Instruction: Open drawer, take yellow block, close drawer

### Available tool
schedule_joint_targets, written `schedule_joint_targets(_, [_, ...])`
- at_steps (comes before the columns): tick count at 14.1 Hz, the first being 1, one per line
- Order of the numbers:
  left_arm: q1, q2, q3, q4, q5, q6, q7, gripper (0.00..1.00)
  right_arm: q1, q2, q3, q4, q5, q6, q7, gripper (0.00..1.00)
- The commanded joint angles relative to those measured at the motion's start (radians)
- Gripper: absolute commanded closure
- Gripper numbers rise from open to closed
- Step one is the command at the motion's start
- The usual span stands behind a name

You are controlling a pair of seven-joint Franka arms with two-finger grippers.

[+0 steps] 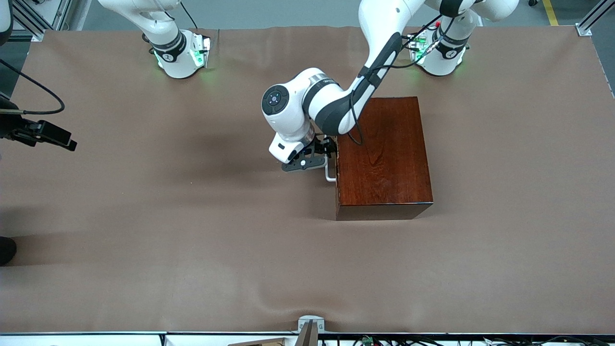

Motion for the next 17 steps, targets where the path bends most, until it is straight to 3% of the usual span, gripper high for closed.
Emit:
schedule_joint_targets(1, [0.001, 0.016, -0.001, 0.027, 0.011, 0.006, 0.006, 0.00, -0.008, -0.008, 0.009, 0.000, 0.001, -0.006, 0.000, 0.00])
schedule_joint_targets(17, [-0.003, 0.036, -0.007, 0.034, -0.010, 0.117, -0.089, 0.00, -0.008, -0.008, 0.009, 0.000, 0.001, -0.006, 0.000, 0.00])
